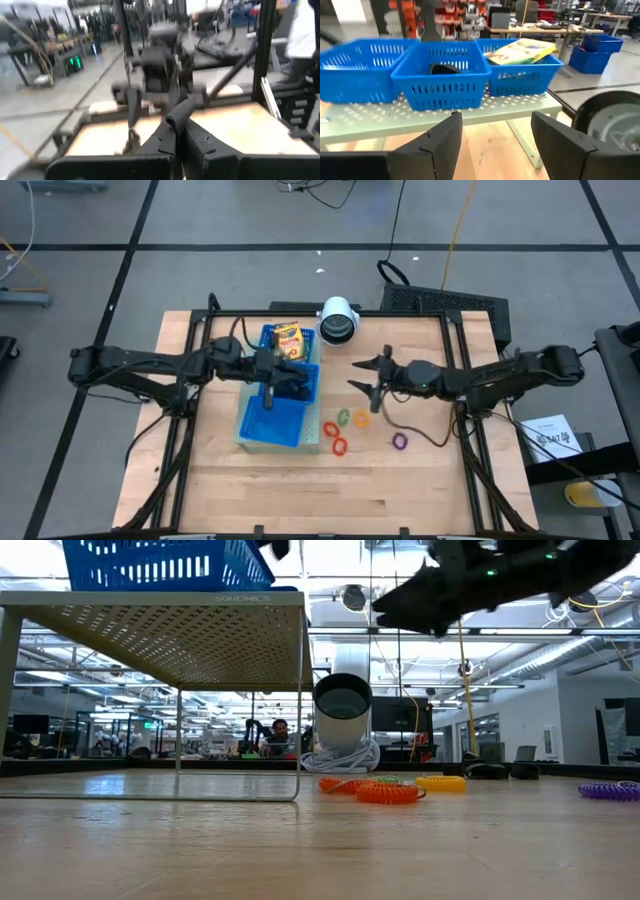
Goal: Pick & Place Office Desk Supplies
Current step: Put the black rubber band into the middle blue bin on the shelf
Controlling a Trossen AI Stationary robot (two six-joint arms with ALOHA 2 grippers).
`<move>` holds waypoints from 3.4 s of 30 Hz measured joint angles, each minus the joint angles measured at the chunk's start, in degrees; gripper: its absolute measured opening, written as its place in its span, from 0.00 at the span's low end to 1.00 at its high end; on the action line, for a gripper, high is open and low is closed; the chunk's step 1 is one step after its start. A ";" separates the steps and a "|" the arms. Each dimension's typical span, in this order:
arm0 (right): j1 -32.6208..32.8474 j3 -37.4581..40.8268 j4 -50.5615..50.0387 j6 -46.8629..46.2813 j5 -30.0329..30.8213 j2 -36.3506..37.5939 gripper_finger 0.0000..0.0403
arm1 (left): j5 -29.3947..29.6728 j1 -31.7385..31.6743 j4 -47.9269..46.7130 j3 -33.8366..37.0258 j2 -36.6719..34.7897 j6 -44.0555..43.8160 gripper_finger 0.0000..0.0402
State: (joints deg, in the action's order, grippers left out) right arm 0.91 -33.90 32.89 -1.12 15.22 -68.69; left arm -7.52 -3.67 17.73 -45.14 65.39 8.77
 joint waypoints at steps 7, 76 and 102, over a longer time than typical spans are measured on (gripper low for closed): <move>-0.17 9.00 6.41 -1.21 0.05 8.86 0.54 | 3.11 -0.77 0.28 6.79 -6.21 -3.23 0.02; -3.96 28.52 -23.26 -24.57 17.55 16.61 0.45 | 12.14 -0.75 -3.08 12.76 -7.45 -13.33 0.56; -8.23 29.38 -17.44 -23.47 12.25 9.12 0.36 | 13.65 -0.86 -0.76 12.76 -7.50 -12.34 0.56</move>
State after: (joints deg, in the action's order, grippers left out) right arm -7.32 -4.51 15.46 -24.59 27.47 -59.56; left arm 6.13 -4.54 16.97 -32.38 57.89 -3.58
